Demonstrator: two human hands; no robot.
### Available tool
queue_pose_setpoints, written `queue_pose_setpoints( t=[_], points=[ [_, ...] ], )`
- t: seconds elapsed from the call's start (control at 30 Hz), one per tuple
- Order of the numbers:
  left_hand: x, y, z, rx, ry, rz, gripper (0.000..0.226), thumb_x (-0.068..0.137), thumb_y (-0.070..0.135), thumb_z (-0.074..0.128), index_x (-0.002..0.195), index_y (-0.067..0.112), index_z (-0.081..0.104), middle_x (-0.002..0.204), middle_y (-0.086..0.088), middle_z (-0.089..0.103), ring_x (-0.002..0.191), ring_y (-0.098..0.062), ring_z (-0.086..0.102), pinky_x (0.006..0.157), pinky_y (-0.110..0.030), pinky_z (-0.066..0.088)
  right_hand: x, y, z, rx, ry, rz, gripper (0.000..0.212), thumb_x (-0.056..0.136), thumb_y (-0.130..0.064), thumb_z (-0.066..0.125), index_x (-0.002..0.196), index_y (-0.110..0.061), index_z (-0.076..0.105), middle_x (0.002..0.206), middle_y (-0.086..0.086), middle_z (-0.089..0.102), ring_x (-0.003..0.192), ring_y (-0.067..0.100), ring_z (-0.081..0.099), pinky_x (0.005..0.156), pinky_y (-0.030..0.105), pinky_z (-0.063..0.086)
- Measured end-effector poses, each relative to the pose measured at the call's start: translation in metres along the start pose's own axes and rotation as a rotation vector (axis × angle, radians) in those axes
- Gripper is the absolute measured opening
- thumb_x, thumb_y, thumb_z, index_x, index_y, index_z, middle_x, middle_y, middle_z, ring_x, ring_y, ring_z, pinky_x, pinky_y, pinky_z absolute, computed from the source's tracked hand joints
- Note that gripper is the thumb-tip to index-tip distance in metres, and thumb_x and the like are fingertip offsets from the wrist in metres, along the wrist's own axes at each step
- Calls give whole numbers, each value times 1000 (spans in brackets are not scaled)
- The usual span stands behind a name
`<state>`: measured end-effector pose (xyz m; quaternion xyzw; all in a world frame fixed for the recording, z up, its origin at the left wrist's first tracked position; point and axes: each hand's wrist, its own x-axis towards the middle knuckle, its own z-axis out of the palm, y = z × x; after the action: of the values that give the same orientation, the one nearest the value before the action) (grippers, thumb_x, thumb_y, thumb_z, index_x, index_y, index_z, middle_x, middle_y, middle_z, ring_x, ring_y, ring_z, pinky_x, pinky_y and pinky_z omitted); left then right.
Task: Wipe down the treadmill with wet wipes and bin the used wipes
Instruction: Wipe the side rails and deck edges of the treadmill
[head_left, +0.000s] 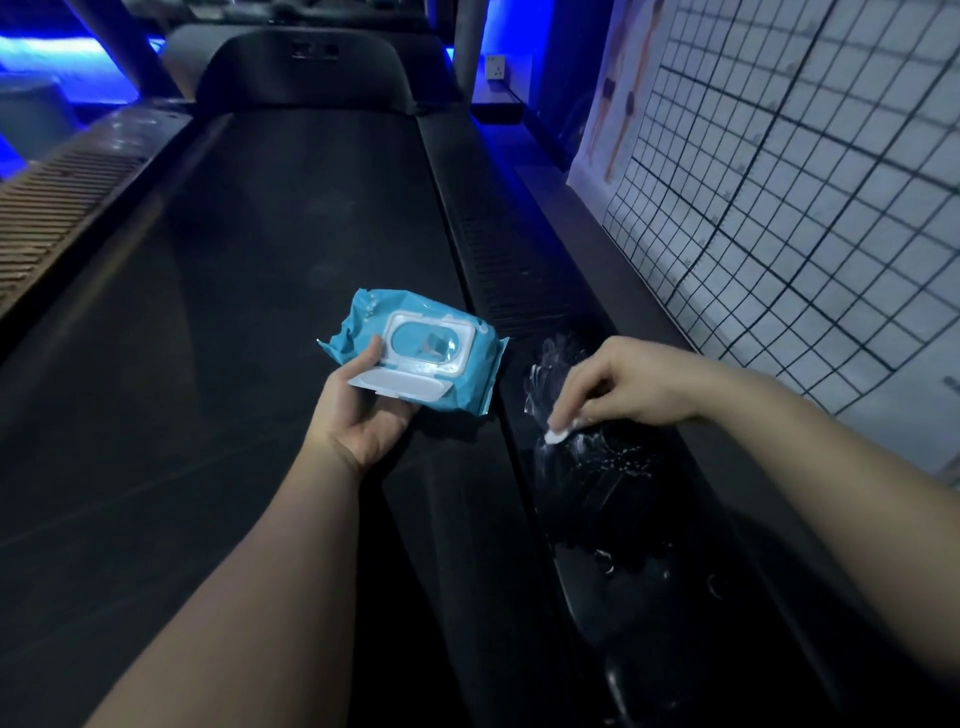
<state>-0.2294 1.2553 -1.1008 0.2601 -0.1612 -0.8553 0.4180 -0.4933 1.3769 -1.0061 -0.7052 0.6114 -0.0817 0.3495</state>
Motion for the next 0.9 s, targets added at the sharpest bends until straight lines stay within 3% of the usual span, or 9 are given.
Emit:
queue_pose_setpoints(
  t=[0.1,0.27,0.33,0.47,0.57,0.7,0.77,0.8,0.9],
  points=[
    [2,0,-1,-3,-9,0,39,106,24,57,140,5,61,136,-19,69,123,-34,70,97,-56,59,-3,0,-8,93,65,42,25,87,-6,75,96,-29,82,94,-6,78,90,9,71,92,34,54],
    [3,1,-1,-5,-6,-7,40,105,23,57,141,5,60,138,-18,69,125,-34,69,98,-56,58,19,-2,14,142,639,91,25,86,-10,76,97,-32,81,90,-13,77,88,4,71,89,25,56],
    [2,1,-1,-7,-10,-1,39,106,23,56,140,5,61,138,-18,69,125,-34,68,100,-56,57,33,-4,31,5,718,77,20,87,-14,76,95,-31,81,89,-13,75,85,2,68,85,23,54],
    [2,1,0,-9,-4,-5,38,106,23,56,138,5,62,137,-18,69,126,-34,68,109,-53,53,32,-5,29,-70,468,68,12,84,-24,81,91,-33,82,91,-12,76,89,5,70,85,24,54],
    [1,0,0,-13,-12,-2,35,106,23,55,134,4,64,135,-19,70,123,-34,69,101,-55,57,7,-6,17,-39,123,-13,22,84,-12,80,98,-29,82,95,-17,77,94,-2,70,94,20,52],
    [0,0,1,-12,-12,-2,33,107,23,54,131,3,65,134,-19,71,121,-34,70,96,-58,57,-21,-5,8,19,-143,10,22,88,-9,75,102,-26,81,101,-4,78,100,18,72,98,41,53],
    [0,0,1,-16,-17,3,34,107,23,54,133,4,64,135,-19,70,121,-35,70,96,-59,57,-28,-4,0,52,-162,19,23,89,-9,74,100,-28,81,99,1,77,97,24,72,93,43,56],
    [-1,0,1,-17,-20,4,35,107,23,54,135,4,63,135,-19,70,121,-35,70,95,-59,58,-29,-5,-3,92,-136,23,24,89,-7,73,99,-27,81,95,2,77,90,20,72,86,36,58],
    [-2,-1,2,-6,-21,-1,36,108,23,54,136,4,62,135,-19,70,119,-35,72,88,-55,63,-19,-6,0,116,192,29,20,88,-11,75,97,-28,81,82,-7,76,74,0,65,70,14,46]
  ],
)
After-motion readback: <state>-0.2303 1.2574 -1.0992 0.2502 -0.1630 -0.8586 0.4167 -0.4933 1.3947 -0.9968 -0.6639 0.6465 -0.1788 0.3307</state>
